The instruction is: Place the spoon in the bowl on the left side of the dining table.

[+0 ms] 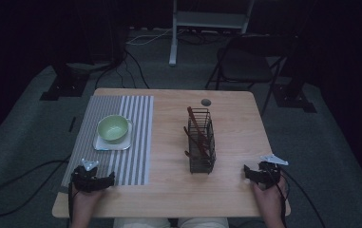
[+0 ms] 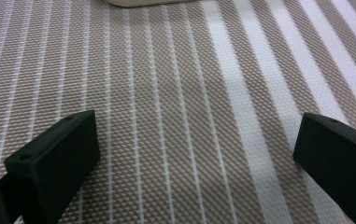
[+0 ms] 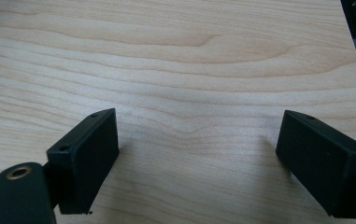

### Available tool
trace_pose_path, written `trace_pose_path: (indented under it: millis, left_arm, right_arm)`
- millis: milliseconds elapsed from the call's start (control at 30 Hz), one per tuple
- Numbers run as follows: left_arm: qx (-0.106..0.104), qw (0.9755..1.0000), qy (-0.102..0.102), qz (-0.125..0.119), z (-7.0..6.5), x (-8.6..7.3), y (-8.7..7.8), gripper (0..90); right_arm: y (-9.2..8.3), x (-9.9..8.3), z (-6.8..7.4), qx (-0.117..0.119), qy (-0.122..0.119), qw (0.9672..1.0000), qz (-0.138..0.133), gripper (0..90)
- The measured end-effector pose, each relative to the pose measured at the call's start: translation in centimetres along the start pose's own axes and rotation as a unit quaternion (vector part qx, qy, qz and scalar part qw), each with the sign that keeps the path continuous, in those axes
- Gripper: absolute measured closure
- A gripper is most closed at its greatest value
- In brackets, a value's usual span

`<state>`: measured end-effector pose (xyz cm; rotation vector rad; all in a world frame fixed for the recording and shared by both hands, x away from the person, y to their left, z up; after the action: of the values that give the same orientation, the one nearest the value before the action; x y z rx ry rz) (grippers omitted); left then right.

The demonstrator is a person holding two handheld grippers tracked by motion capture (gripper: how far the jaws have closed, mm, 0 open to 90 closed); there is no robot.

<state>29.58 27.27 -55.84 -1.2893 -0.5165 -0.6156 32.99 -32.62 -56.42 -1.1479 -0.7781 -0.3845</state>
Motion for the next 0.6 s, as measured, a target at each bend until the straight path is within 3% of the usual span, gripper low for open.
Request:
trace_pose_path:
  millis: [167, 300, 467, 533, 600]
  left_arm:
    - [-0.02, 0.9995, 0.024, -0.005, 0.4, -0.4, -0.7, 0.3]
    - [-0.04, 0.999, 0.014, -0.015, 1.0, -0.2, -1.0, 0.3]
    - [-0.078, 0.9963, 0.031, -0.02, 1.6, -0.4, -0.8, 0.4]
    - [-0.077, 0.9962, 0.034, -0.02, 1.7, -0.4, -0.8, 0.4]
    - [-0.089, 0.995, 0.038, -0.025, 1.9, -0.5, -0.9, 0.4]
  right_arm:
    - [0.0, 0.0, 0.0, 0.0, 0.0, 1.0, 0.0, 12.4]
    - [0.0, 0.0, 0.0, 0.0, 0.0, 1.0, 0.0, 12.4]
    - [0.0, 0.0, 0.0, 0.0, 0.0, 1.0, 0.0, 12.4]
    - [0.0, 0.0, 0.0, 0.0, 0.0, 1.0, 0.0, 12.4]
    - [0.0, 0.0, 0.0, 0.0, 0.0, 1.0, 0.0, 12.4]
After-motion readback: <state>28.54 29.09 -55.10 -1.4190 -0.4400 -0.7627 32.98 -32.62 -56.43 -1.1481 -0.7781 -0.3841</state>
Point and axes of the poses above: each handheld gripper's, and its own axes: y roughly forward along the jaws, x roughly out of its top, z roughly to its left, the point moved 2 cm from there along y, roughly forward along the jaws, and after that the axes turned 15 degrees about x, right-handed, at the moved point
